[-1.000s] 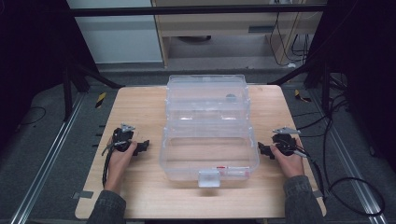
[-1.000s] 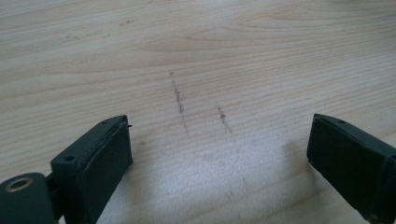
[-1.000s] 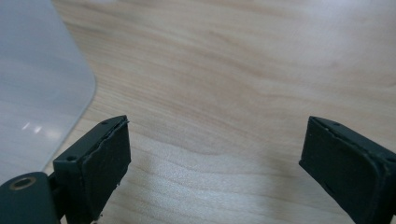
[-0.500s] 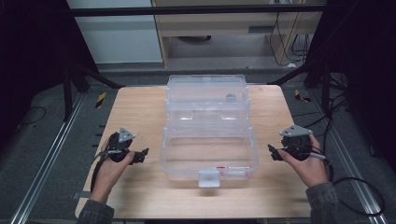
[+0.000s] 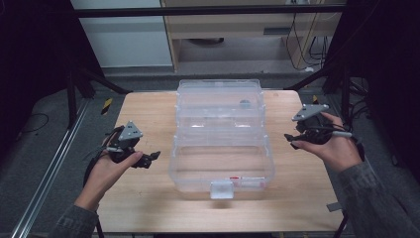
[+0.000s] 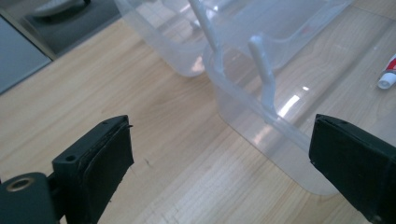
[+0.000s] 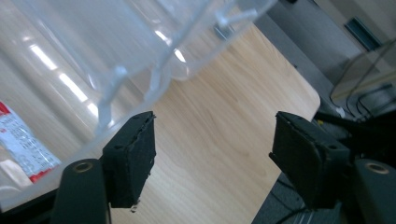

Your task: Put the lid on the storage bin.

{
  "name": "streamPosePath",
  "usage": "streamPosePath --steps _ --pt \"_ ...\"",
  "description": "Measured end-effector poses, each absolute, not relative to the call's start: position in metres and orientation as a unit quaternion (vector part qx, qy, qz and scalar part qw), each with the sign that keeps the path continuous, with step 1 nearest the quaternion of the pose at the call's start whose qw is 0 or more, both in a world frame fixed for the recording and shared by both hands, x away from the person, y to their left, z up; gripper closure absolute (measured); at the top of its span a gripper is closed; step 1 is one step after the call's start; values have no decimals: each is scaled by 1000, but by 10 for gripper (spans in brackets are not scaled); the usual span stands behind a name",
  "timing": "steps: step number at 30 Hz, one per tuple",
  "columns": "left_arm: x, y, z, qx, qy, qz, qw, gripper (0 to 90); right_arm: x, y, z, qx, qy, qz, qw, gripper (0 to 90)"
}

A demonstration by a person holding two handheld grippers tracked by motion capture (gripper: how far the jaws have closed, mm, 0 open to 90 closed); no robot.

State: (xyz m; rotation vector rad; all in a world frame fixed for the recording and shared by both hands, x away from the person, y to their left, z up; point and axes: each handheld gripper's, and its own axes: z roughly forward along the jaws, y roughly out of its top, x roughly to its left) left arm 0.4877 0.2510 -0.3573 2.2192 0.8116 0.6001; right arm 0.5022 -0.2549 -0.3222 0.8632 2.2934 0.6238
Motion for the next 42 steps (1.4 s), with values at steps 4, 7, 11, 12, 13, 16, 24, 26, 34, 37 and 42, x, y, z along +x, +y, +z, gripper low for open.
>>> streamPosePath --steps 4,7,11,12,13,16,24,26,34,37,42 --pt "487 241 -349 860 288 233 351 58 516 -240 -301 292 879 242 287 378" --pt "484 230 -346 869 275 225 344 63 527 -227 -287 267 891 236 281 451" --pt "481 222 -345 875 268 208 347 60 535 -210 -274 231 904 228 277 546" --pt "480 220 -344 878 262 202 347 60 537 -207 -272 224 907 228 275 562" --pt "480 218 -344 880 258 198 346 58 539 -201 -269 212 911 225 273 579" --pt "477 210 -345 888 241 194 340 52 544 -189 -267 191 921 220 259 597" --pt "477 195 -350 905 207 178 327 41 567 -149 -273 128 946 181 237 584" --pt "475 189 -353 911 193 175 320 40 574 -142 -276 112 952 166 233 585" --pt "470 175 -356 918 166 166 319 35 595 -126 -291 77 970 115 202 586" --pt "469 173 -356 921 163 166 313 35 599 -125 -293 68 974 103 191 636" --pt "467 170 -357 926 151 162 306 38 602 -125 -296 49 979 91 175 694"
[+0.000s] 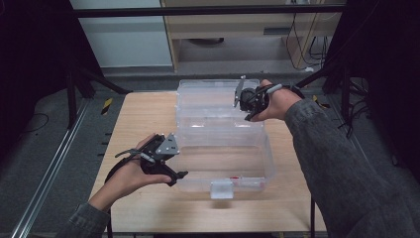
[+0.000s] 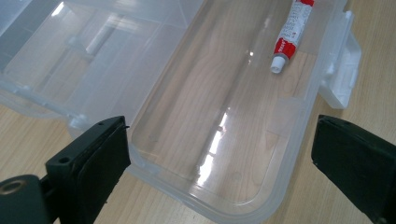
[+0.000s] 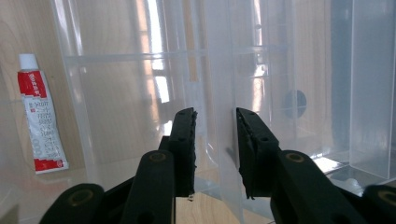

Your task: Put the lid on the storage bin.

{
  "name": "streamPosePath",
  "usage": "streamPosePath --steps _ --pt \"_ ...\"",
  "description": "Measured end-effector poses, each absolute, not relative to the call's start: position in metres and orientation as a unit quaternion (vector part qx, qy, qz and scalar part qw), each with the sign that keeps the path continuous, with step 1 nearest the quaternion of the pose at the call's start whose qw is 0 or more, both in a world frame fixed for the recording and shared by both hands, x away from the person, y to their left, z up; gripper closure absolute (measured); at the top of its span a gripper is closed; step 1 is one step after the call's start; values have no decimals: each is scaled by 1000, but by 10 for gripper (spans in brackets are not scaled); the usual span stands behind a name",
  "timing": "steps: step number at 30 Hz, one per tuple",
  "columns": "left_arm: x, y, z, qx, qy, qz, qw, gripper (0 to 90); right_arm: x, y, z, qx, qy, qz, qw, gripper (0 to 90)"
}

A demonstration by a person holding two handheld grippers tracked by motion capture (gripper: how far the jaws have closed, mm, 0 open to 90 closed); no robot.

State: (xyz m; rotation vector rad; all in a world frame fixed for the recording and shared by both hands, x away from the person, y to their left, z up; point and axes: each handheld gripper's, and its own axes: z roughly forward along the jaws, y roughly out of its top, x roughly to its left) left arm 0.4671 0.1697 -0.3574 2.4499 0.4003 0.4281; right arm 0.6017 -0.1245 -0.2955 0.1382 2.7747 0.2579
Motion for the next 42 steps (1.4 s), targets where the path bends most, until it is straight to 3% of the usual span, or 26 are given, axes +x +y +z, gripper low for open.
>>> streamPosePath --steps 5,15,22,26,42 --pt "466 168 -359 931 144 157 298 46 604 -127 -295 44 978 95 182 820" --pt "459 158 -366 948 98 123 279 174 606 -125 -296 39 978 93 180 829" --pt "457 144 -381 962 65 86 249 345 606 -124 -296 40 978 93 181 824" --pt "462 139 -392 966 74 66 237 510 606 -124 -296 40 978 95 181 823" --pt "465 134 -401 976 56 55 204 808 606 -123 -297 41 978 94 179 826"
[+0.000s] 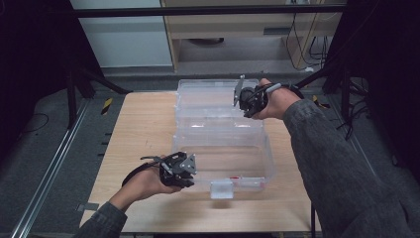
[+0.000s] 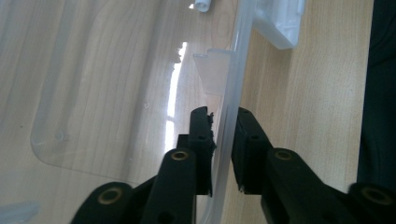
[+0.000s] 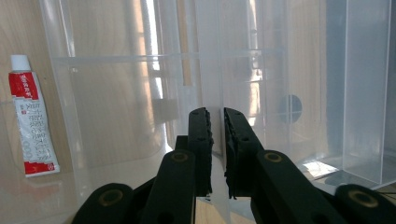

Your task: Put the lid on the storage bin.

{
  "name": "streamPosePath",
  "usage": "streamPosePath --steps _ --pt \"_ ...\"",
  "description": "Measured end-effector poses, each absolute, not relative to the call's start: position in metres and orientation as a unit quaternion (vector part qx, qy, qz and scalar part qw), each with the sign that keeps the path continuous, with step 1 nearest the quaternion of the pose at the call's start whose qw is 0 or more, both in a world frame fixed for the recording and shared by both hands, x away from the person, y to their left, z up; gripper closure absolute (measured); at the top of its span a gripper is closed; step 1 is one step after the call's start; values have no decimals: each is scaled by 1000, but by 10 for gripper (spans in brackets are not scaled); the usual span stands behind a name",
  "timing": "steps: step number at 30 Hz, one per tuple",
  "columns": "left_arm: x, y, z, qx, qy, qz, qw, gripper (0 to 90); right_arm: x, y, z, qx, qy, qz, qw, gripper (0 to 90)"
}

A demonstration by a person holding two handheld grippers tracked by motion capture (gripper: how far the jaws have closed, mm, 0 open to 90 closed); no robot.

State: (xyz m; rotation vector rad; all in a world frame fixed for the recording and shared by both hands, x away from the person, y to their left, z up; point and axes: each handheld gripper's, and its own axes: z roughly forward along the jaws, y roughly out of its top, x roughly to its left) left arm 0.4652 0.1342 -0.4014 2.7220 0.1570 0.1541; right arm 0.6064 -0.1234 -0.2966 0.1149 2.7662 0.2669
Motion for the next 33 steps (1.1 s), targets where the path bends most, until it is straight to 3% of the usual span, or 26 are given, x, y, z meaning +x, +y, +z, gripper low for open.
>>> streamPosePath --steps 6,33 --pt "465 139 -404 969 75 45 233 812 606 -124 -296 35 979 99 175 842" --pt "461 133 -406 965 104 85 227 793 581 -118 -286 9 978 99 184 869"
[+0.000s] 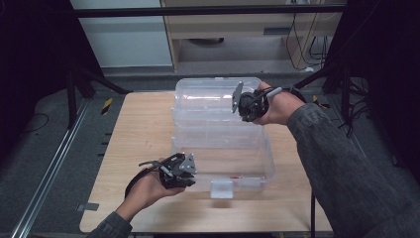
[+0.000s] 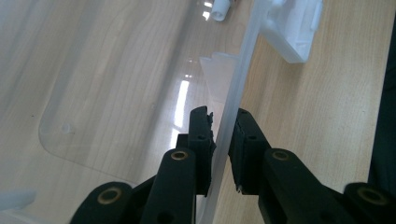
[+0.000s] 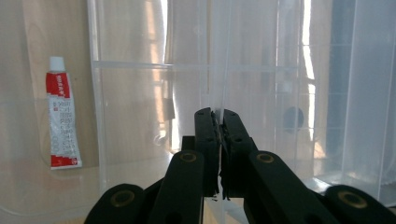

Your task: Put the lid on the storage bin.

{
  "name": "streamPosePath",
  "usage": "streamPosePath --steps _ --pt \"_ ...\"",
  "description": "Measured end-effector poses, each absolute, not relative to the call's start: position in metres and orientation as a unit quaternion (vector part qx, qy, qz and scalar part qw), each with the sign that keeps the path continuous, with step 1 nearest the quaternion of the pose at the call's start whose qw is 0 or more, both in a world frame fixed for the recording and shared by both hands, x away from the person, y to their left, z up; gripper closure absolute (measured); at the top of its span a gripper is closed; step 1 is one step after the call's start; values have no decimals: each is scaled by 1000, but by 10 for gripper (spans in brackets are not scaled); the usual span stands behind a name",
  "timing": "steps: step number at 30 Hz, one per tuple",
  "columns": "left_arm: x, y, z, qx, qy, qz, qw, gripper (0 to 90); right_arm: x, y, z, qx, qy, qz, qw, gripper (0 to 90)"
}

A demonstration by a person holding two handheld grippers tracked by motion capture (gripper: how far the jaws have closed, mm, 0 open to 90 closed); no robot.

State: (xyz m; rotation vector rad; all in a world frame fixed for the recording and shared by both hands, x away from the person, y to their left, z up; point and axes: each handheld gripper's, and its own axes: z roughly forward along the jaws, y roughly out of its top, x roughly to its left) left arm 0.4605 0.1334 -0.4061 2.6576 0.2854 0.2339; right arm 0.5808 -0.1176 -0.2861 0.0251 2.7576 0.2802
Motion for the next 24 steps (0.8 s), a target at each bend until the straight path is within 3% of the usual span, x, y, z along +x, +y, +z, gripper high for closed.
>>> streamPosePath --steps 8,24 --pt "471 128 -407 961 115 102 229 787 598 -117 -286 21 976 103 193 872" --pt "470 128 -409 959 130 96 232 785 565 -118 -283 -7 972 112 207 878"
